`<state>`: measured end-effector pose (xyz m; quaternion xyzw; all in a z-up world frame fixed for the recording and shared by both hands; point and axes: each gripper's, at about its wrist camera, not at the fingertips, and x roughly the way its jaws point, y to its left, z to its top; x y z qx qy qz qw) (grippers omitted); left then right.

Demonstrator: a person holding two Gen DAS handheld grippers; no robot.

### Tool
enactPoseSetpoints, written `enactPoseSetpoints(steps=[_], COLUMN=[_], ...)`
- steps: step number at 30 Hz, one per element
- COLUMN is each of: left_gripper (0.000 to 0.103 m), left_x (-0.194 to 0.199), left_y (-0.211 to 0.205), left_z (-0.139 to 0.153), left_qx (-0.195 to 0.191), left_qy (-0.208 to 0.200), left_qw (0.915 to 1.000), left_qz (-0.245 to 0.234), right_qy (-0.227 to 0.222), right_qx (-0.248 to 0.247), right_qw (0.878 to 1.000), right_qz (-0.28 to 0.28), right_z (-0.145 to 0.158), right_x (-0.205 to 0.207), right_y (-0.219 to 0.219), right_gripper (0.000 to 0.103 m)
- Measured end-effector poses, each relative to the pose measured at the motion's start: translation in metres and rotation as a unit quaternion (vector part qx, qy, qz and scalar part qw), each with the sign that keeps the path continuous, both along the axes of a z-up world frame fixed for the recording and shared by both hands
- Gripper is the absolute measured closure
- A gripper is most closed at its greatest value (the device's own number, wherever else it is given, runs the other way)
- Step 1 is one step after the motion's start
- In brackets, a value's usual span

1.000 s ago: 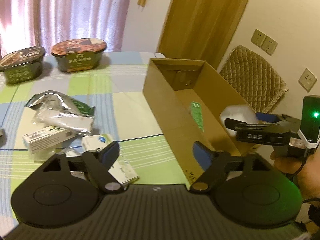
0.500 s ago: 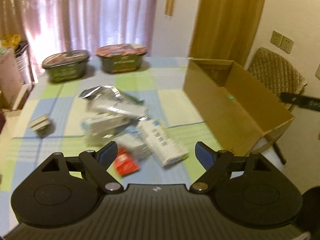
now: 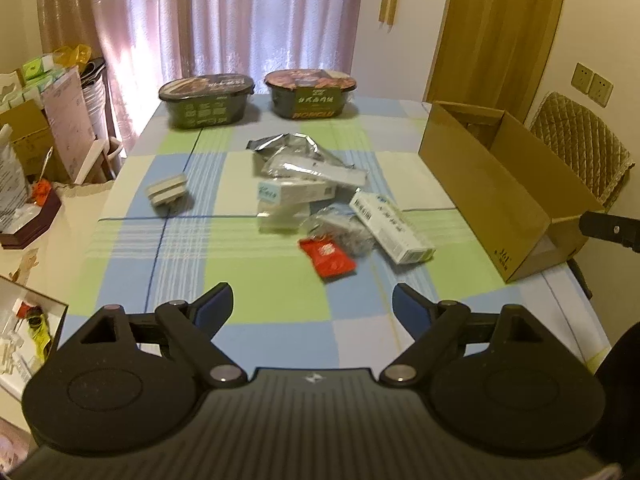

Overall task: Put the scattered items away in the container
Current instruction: 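Release the clear plastic box into the cardboard box with the right tool, then grasp the white Mecobalamin box with the right tool while the left tool grasps the red candy packet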

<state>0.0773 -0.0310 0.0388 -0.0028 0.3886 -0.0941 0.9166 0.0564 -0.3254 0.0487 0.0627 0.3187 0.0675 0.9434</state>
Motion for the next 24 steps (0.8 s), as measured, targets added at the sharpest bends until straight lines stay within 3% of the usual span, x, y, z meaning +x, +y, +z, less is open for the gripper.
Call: enactPoseSetpoints(steps=[13,24], left_gripper=[0.016,0.016], left_x=[-0.002,0.043], left_y=[0.012,-0.003], left_z=[-0.015,-0.046], left_qx=[-0.012,-0.02], left_qy=[0.023,0.05], left_qw=[0.9996,0.9985], left_qz=[0.006,-0.009], right_qy=[0.044,0.078], right_qx=[-0.001,0.002], right_qw=[0.997,0.993], right_qz=[0.062,0.094], right_z=[-0.016,-0.043], right_x=[0.016,0.074], right_y=[0.036,0.054], right_gripper=[0.0,0.0])
